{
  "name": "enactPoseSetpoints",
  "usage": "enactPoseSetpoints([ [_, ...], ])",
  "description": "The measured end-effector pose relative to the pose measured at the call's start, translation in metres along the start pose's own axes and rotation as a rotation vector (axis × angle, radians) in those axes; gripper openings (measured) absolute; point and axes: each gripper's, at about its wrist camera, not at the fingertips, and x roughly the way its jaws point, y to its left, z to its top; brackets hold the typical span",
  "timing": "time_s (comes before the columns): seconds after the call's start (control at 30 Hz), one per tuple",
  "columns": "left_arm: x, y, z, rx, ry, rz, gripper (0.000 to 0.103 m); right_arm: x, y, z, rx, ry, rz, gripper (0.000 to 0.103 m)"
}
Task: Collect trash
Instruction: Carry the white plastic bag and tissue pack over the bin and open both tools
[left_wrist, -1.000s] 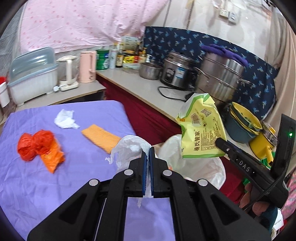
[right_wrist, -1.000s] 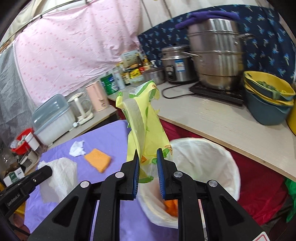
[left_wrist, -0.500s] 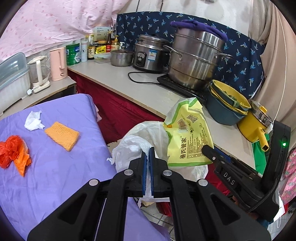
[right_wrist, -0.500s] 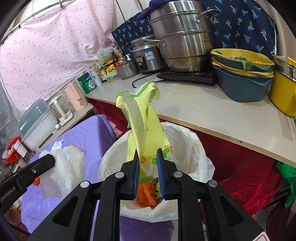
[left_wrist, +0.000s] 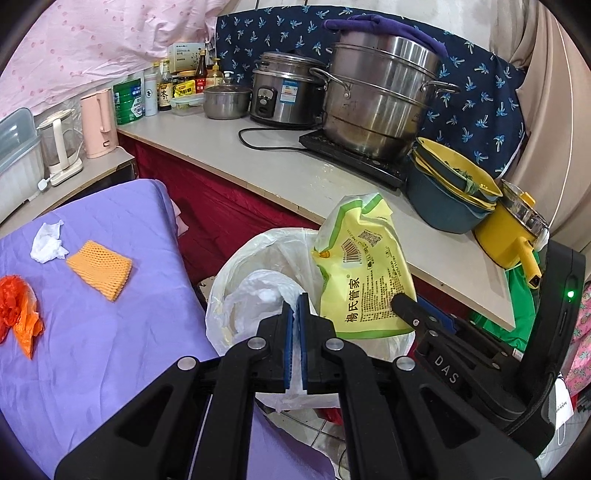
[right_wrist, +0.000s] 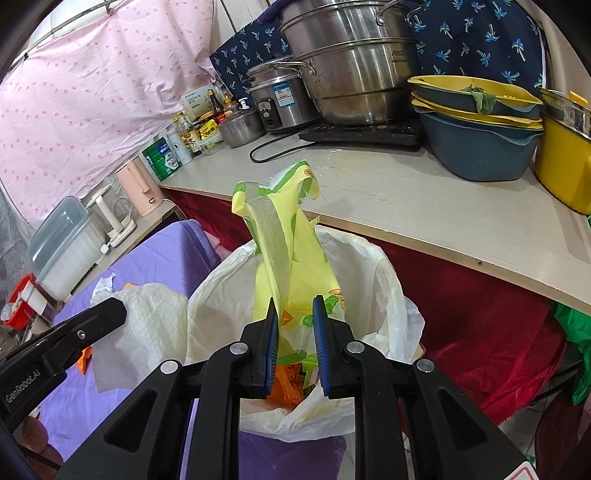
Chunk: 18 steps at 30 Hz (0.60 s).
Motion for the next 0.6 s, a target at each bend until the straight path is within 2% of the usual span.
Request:
enactPoseSetpoints([
  [0.13, 0.0063, 0.0002, -0.0002, -0.005, 0.016, -0.001, 0.003, 0.0023, 0.0007, 0.001, -0.001, 0.004, -0.004, 0.019],
  [0.27, 0.0085, -0.0006, -0.0012, -0.007, 0.013, 0.012, 0.005, 0.0017, 0.0035, 0.0001, 0.002, -0.004, -0.014, 0.028],
  [0.37, 0.0069, 0.0005, -0.0007, -0.007, 0.004, 0.02, 0.018, 0.0019, 0.0042, 0.0006, 0.004, -0.006, -0.016, 0.03],
  [0.43, 0.004, 0.0023, 0.0001, -0.011, -0.008, 0.029, 0.031, 0.0014, 0.0048, 0.0009, 0.003, -0.009, -0.017, 0.031],
  [0.6, -0.0001, 0.0073, 0.0019, -0.02, -0.019, 0.037, 0.034, -0.0036, 0.0066, 0.003, 0.005, -0.023, -0.013, 0.032],
])
